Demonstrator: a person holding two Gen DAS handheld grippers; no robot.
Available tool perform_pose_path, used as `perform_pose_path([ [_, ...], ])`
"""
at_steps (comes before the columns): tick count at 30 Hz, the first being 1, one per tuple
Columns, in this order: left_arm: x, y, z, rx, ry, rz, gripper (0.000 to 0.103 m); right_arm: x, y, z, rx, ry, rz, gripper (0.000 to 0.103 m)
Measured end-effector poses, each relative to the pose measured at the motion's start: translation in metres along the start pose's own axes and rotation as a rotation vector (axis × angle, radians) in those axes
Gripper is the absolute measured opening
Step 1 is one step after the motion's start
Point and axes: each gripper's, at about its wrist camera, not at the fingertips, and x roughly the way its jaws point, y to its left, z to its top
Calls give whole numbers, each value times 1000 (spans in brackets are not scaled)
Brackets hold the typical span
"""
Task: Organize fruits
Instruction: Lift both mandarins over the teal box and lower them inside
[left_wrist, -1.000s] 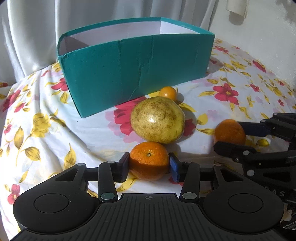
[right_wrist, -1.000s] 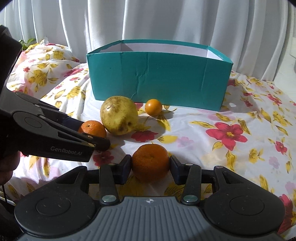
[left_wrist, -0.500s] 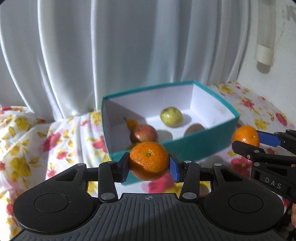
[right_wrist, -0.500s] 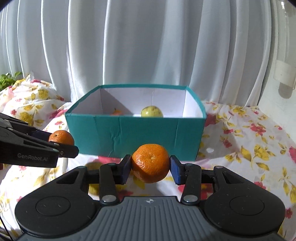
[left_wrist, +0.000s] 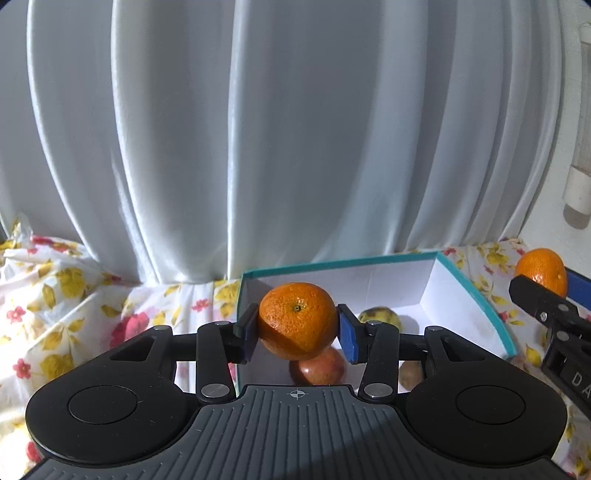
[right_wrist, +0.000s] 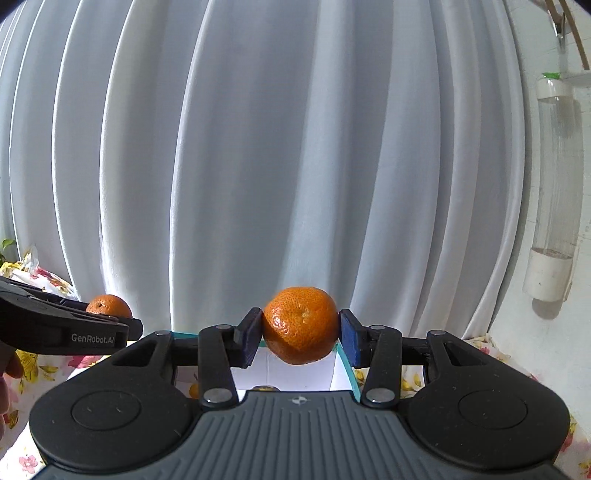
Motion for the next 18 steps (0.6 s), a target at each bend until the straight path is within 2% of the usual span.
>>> perform_pose_path([
  [5, 22, 3, -11, -8, 64, 4, 48, 20, 3, -25, 25, 104, 19, 44],
  [18, 59, 7, -20, -6, 144, 22, 48, 58, 3, -45, 20, 197, 15, 44],
])
